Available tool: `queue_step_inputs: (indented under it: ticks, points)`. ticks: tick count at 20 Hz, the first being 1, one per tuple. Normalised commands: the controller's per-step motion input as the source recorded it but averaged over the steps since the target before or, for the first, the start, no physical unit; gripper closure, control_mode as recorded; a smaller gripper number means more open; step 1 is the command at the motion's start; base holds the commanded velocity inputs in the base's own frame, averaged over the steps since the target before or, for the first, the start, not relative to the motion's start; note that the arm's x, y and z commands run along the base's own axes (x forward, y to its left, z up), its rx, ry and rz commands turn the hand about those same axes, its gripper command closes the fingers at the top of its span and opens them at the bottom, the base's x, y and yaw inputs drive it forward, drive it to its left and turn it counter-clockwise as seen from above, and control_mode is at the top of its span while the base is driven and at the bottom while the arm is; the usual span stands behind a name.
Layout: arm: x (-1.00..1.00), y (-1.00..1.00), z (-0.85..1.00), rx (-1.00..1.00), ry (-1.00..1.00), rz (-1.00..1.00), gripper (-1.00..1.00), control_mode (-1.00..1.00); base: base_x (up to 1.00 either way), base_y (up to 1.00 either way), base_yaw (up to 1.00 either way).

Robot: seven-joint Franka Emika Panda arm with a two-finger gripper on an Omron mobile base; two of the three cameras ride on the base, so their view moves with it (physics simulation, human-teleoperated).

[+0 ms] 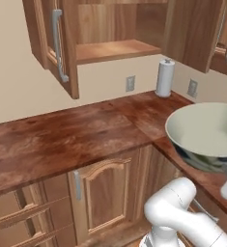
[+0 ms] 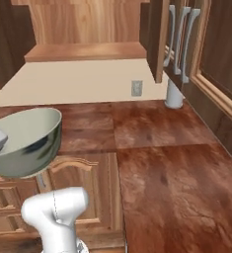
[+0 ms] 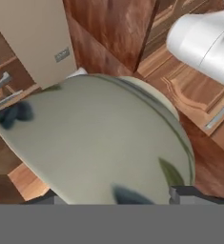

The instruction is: Move the bowls from the cabinet to the plates on the dining table.

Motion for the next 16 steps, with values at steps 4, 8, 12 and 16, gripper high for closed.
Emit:
queue_step_inputs:
  ticks: [4,8,12,16]
  points:
    - [0.00,0.00,0.00,0.00,0.00,0.00,1.00,1.00,-0.20,0.28,0.06]
    - [0.00,0.00,0.00,0.00,0.00,0.00,1.00,1.00,0.00,0.64,0.03]
    - [0.00,0.00,0.00,0.00,0.00,0.00,1.00,1.00,0.00,0.77,0.00]
    - [0.00,0.00,0.00,0.00,0.00,0.00,1.00,1.00,0.00,0.81,0.00]
